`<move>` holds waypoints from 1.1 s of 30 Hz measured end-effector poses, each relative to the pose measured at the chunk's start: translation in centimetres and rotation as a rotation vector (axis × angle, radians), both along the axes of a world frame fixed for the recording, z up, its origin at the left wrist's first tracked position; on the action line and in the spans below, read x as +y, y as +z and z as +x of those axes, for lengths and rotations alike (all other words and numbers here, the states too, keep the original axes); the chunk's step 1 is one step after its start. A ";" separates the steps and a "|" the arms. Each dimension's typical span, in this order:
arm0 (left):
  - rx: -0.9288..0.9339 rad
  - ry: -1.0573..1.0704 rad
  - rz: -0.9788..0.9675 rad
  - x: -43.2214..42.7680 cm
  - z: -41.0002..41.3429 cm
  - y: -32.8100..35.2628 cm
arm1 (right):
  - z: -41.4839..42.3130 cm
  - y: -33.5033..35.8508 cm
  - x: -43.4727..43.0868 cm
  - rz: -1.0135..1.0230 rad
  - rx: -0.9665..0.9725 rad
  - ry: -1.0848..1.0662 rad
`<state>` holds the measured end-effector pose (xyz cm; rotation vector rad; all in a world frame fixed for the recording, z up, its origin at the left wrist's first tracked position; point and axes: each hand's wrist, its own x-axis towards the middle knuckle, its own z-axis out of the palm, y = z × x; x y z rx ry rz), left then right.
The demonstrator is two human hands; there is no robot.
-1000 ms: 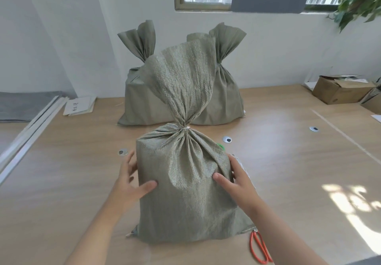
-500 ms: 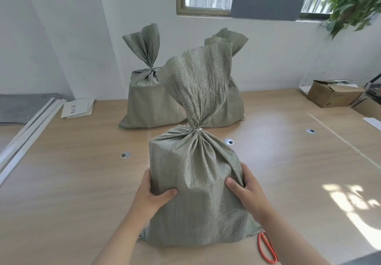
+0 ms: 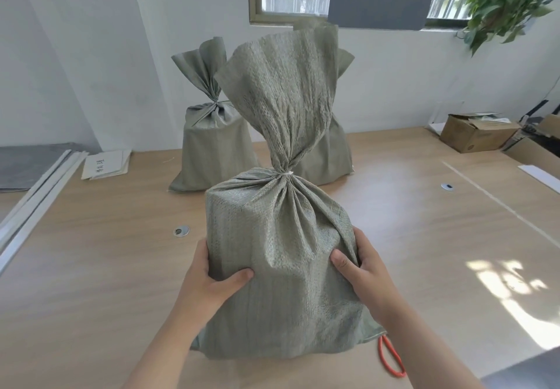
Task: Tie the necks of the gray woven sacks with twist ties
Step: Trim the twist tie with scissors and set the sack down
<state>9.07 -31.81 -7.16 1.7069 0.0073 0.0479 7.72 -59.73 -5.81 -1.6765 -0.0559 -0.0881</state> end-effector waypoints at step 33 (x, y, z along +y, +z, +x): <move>-0.062 0.107 -0.051 -32.7 3.1 6.8 | 5.2 7.8 -32.6 0.006 -0.047 0.077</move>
